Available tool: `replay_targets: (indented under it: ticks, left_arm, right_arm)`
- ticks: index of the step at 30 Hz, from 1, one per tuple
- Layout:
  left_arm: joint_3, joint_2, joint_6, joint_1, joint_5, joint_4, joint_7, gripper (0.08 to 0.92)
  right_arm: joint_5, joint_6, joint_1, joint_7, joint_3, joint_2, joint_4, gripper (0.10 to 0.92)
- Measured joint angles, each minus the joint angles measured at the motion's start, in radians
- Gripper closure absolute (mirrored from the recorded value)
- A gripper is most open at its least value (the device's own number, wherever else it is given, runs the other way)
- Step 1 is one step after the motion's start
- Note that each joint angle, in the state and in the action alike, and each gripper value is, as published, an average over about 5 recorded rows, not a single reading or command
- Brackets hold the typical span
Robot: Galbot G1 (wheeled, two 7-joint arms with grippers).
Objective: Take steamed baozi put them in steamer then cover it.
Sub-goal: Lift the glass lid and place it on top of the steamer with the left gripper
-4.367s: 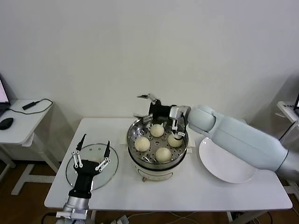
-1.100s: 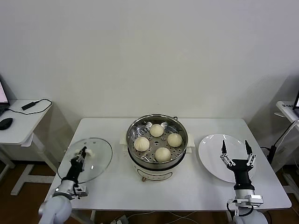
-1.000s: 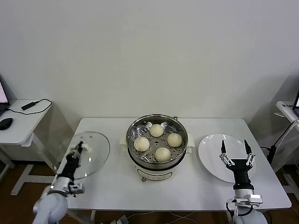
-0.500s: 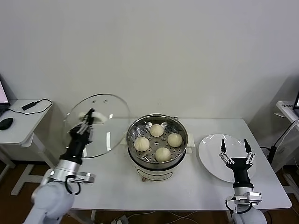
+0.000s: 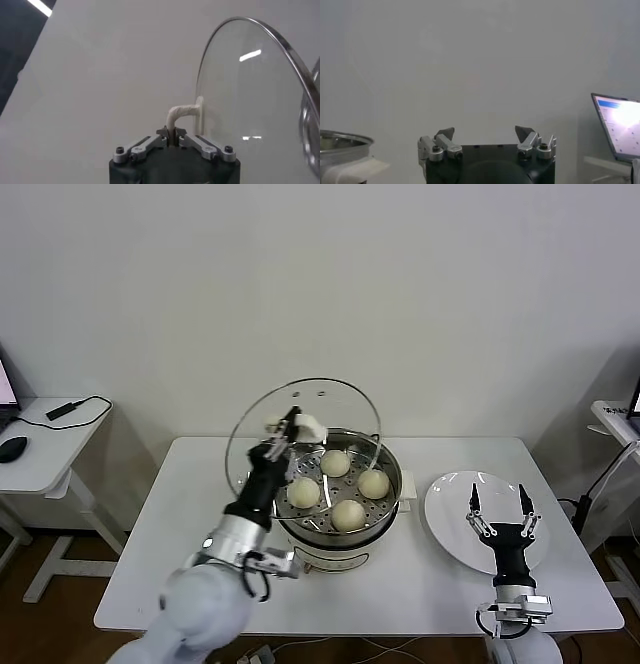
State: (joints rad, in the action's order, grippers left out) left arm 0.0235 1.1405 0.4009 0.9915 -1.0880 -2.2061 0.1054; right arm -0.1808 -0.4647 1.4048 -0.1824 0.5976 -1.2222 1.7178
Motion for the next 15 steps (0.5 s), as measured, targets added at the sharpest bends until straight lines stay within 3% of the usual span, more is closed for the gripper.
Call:
replay_targets:
  ticks: [7, 15]
  left_arm:
    - [0.100, 0.070, 0.056, -0.077, -0.133, 0.077, 0.116, 0.815]
    - [0.160, 0.154, 0.090, -0.101, -0.231, 0.167, 0.169, 0.815]
  right_arm:
    - [0.006, -0.005, -0.006, 0.002, -0.001, -0.014, -0.015, 0.203]
    - [0.008, -0.010, -0.006, 0.002, 0.004, -0.016, -0.029, 0.203]
